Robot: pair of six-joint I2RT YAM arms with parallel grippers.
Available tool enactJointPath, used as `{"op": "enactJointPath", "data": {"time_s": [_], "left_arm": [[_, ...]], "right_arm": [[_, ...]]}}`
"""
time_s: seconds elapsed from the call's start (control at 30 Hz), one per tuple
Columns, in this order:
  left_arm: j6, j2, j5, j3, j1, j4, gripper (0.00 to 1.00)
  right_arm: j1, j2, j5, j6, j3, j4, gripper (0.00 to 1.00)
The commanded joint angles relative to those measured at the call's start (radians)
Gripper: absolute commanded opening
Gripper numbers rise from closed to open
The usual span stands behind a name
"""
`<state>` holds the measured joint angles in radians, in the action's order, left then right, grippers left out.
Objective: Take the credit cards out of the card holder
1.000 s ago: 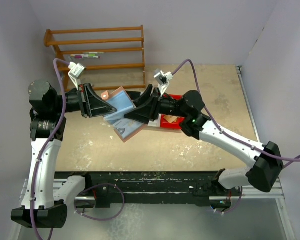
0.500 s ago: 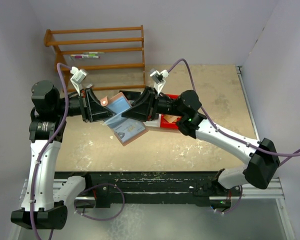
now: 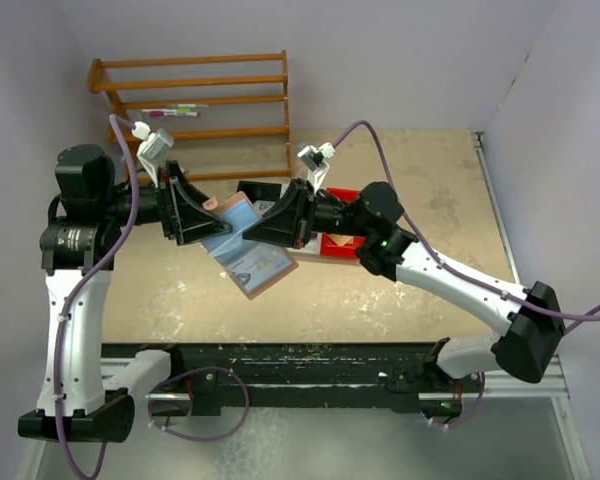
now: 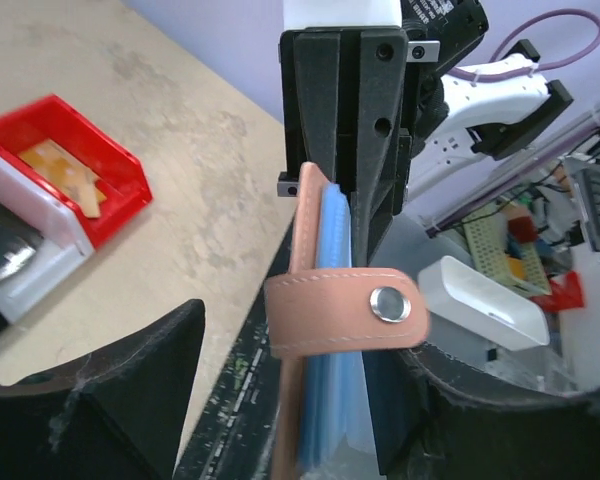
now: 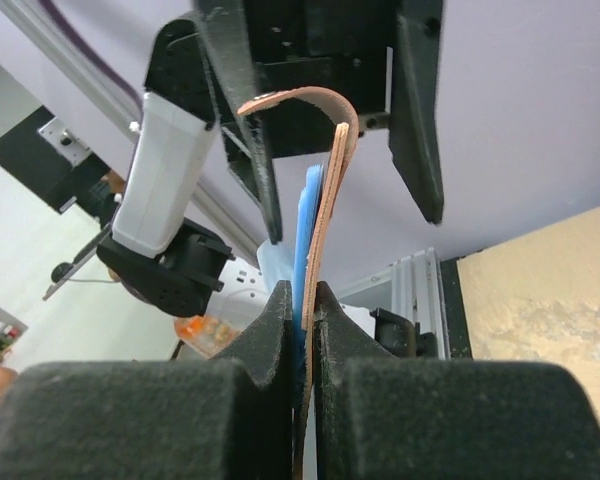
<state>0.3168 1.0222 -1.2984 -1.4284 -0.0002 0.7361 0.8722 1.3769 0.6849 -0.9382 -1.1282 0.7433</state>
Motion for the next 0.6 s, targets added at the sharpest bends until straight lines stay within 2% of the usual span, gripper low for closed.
{"op": "enactJointPath", "data": {"time_s": [0.0,0.1,0.2,0.37,0.57], "left_arm": [[-0.237,-0.023,0.093,-0.117,0.002,0.151,0.68],[-0.281,-0.062,0.058,-0.107,0.002,0.146,0.71],[-0.343,-0.118,0.033,-0.041,0.002,0.144,0.69],[-0.443,-0.146,0.024,0.014,0.002,0.209,0.68],[-0.474,-0.156,0.013,0.042,0.002,0.227,0.67]], "right_arm": [[0.007,-0.074,-0.072,0.076,-0.039,-0.098,0.00],[0.007,-0.084,-0.111,0.083,-0.052,-0.155,0.00],[0.007,-0.077,-0.141,0.066,-0.084,-0.207,0.00],[0.009,-0.053,-0.157,0.000,-0.111,-0.202,0.00],[0.024,-0.035,-0.165,-0.030,-0.125,-0.183,0.00]]}}
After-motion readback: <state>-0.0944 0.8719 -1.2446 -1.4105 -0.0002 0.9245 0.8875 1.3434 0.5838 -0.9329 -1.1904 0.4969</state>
